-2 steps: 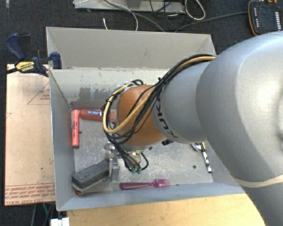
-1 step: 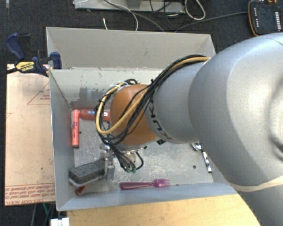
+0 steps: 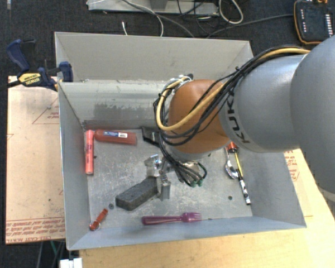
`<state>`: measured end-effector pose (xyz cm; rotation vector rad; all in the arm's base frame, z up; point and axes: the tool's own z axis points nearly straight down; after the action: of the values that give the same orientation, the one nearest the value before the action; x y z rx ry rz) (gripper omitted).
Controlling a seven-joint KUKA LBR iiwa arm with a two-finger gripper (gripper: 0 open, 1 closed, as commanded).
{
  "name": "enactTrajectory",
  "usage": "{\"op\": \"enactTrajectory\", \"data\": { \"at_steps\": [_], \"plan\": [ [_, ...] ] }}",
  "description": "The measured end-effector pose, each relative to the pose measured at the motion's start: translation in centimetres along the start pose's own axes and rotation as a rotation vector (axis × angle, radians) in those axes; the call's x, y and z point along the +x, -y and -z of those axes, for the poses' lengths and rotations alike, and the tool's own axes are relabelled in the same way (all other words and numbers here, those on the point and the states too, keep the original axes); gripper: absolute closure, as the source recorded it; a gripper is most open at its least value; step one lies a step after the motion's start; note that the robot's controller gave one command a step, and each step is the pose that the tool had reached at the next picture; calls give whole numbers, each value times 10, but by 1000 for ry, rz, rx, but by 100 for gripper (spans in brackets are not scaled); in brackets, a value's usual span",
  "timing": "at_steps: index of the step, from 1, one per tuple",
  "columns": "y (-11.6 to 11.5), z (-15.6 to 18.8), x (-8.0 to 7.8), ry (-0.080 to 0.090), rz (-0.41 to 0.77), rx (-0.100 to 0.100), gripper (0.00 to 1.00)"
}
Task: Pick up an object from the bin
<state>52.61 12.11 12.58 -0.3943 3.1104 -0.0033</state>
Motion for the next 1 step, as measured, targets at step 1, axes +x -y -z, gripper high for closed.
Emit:
{"op": "enactTrajectory", "data": {
  "at_steps": [1],
  "plan": [
    [-92,-41,-13,-3,-116,-4,100]
  ]
}}
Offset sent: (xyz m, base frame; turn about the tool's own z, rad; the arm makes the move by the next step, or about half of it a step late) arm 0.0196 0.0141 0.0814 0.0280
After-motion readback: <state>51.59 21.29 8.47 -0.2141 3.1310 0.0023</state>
